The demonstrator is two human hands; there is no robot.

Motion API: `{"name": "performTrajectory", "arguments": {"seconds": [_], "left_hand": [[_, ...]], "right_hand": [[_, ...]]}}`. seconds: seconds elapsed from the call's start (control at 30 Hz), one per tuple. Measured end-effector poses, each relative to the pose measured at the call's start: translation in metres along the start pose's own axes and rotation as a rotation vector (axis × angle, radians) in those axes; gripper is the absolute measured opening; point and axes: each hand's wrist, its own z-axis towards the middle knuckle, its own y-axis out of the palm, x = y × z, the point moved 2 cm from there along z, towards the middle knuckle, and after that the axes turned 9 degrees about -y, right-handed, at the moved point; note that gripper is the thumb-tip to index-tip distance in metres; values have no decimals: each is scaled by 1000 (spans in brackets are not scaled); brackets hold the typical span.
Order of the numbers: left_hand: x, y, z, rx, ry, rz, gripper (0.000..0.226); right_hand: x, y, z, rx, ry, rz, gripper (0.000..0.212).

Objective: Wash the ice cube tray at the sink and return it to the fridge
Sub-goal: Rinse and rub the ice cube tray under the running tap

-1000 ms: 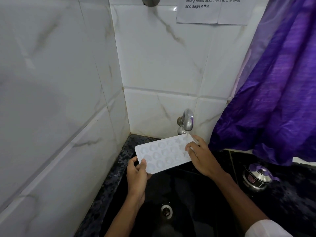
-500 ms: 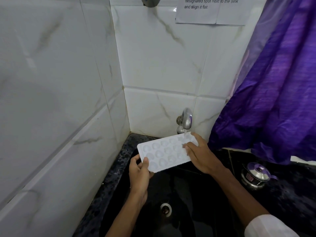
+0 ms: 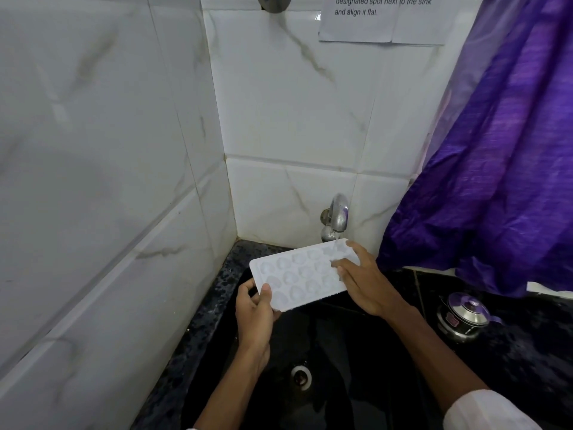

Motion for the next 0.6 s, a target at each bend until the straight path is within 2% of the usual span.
{"name": "performTrajectory", "arguments": {"seconds": [0.17,0.4,0.5,0.6], "left_hand": [[1,-2,2,7,3,6,24],[-3,1,-1,-2,4,15,22],[-1,2,0,13,9,13,23],[1,2,2,34,6,-15,21]], "right_hand": [[3,-2,-2,-31,10,45,33],[2,2,-1,15,-2,-48,33],[0,0,-5,22,15,63,30],[-1,-9,-8,113,34,155,24]]}}
